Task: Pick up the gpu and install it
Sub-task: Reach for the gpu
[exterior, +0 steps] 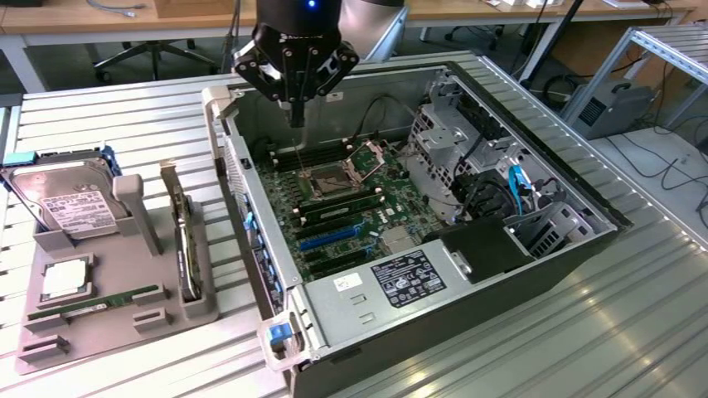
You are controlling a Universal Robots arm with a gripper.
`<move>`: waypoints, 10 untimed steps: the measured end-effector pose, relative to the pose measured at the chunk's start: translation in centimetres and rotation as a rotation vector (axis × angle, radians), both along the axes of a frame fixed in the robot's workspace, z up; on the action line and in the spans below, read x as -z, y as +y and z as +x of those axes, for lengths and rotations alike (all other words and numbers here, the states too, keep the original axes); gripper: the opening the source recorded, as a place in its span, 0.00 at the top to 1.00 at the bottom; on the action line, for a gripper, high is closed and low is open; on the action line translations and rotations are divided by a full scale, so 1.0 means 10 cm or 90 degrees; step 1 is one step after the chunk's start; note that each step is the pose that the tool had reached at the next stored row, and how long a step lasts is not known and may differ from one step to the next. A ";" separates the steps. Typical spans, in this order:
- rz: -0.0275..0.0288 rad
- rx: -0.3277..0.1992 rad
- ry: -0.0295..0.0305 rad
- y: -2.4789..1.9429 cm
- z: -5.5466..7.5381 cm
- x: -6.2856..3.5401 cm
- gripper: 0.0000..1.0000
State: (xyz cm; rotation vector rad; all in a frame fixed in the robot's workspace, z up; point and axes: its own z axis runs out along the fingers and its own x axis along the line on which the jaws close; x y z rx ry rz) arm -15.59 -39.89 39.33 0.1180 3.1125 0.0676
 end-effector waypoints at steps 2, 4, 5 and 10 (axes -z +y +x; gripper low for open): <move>0.0000 0.000 0.0000 0.000 -0.01 0.000 0.89; 0.0000 0.000 0.0000 0.000 -0.01 0.000 0.89; 0.0000 0.000 0.0000 0.000 -0.01 0.000 0.89; 0.0000 0.000 0.0000 0.000 -0.02 0.000 0.89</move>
